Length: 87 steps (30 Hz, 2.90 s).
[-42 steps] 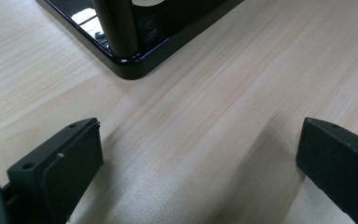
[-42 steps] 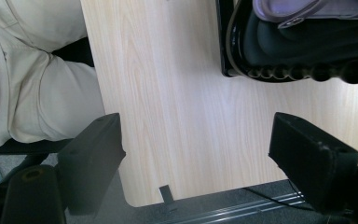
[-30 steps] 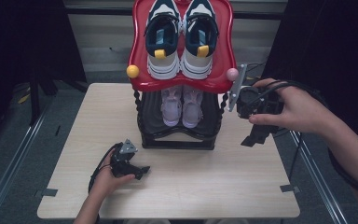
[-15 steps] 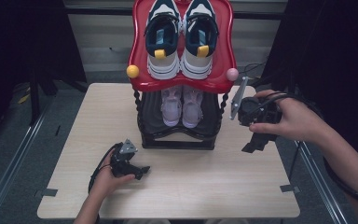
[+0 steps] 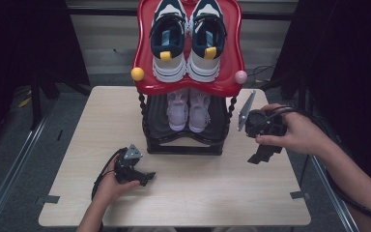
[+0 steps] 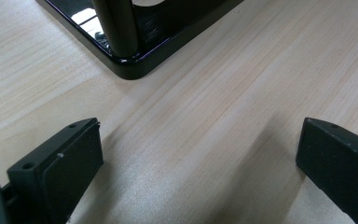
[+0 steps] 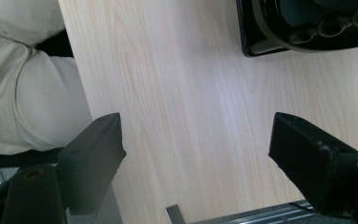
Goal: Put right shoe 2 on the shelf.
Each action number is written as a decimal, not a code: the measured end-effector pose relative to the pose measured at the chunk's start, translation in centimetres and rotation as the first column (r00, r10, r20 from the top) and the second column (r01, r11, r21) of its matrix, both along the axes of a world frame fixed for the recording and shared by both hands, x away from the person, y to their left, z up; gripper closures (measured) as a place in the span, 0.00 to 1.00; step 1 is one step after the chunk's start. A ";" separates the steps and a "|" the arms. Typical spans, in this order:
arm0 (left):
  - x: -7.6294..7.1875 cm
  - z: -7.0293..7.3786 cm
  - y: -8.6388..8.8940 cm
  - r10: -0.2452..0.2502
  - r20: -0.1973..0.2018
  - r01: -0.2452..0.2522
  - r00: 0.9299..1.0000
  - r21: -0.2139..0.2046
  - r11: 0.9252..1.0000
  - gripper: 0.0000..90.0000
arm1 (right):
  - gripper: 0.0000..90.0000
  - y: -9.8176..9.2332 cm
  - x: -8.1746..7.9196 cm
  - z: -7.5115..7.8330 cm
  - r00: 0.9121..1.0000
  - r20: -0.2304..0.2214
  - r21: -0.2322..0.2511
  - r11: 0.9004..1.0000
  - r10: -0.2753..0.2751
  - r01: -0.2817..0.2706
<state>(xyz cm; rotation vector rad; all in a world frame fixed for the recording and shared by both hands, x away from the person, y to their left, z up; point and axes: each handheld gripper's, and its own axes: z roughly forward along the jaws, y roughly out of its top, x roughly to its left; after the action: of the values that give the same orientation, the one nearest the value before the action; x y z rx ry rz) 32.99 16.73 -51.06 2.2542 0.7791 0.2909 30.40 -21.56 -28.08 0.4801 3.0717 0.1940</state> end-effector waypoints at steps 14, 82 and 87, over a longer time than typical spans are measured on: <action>0.0 0.0 0.0 0.001 0.002 -0.001 1.000 -0.001 1.000 0.00 | 0.18 -1.5 0.9 -3.3 0.998 -0.005 0.056 0.997 -0.057 0.057; 0.0 0.0 0.0 0.000 0.000 0.000 1.000 0.002 1.000 0.00 | 0.16 -5.7 2.6 -18.8 0.922 0.036 0.290 0.887 -0.385 0.359; 0.0 0.0 0.0 0.000 0.000 0.000 1.000 0.002 1.000 0.00 | 0.16 -5.9 2.5 -19.6 0.916 0.034 0.286 0.882 -0.401 0.375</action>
<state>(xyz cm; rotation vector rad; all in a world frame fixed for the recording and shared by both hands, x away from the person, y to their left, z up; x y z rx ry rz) 32.98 16.73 -51.07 2.2560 0.7787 0.2916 32.86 -27.50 -47.70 1.0531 2.7878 0.6120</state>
